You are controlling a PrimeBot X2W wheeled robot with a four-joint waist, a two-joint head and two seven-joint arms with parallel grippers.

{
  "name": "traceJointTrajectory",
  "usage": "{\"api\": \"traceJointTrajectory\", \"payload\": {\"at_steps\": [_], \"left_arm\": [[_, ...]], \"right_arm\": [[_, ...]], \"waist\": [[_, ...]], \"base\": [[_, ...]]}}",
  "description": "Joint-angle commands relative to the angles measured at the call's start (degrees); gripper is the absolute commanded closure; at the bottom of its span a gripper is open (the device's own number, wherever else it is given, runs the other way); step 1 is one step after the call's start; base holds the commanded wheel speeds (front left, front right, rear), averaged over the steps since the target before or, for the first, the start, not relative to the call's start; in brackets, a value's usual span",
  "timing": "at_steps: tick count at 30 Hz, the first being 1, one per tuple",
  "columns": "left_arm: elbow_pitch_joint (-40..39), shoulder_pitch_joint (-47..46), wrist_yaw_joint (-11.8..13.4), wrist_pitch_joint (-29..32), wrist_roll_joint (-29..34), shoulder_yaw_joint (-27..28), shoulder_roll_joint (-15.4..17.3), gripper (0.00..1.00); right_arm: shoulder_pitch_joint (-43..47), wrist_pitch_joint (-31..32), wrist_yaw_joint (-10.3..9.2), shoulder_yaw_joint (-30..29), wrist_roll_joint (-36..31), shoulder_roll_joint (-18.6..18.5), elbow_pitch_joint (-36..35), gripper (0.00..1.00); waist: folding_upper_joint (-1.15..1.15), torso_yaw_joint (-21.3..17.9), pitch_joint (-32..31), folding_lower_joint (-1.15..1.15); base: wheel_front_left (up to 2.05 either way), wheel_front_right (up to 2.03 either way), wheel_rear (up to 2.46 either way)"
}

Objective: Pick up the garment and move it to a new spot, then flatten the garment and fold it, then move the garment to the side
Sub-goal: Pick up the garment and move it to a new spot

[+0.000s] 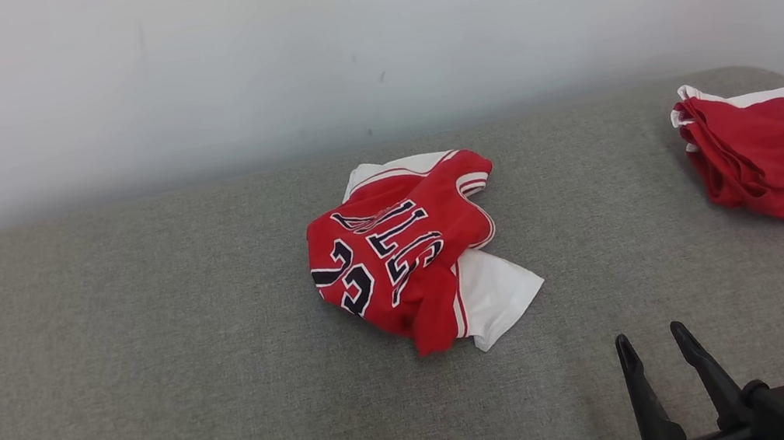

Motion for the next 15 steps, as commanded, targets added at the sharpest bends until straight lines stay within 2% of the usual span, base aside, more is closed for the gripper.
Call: {"api": "traceJointTrajectory", "payload": {"at_steps": [1, 15], "left_arm": [[-0.11, 0.43, -0.16, -0.13, -0.26, -0.1, -0.12, 0.0], [0.1, 0.36, -0.23, -0.14, -0.14, -0.42, -0.13, 0.0]], "right_arm": [[0.41, -0.02, -0.11, 0.07, -0.1, 0.03, 0.12, 0.0], [0.35, -0.02, -0.11, 0.25, -0.15, 0.03, 0.39, 0.0]], "waist": [[0.0, -0.03, 0.03, 0.0], [0.0, -0.26, -0.19, 0.0]], "base": [[0.0, 0.0, 0.0], [0.0, 0.0, 0.0]]}}
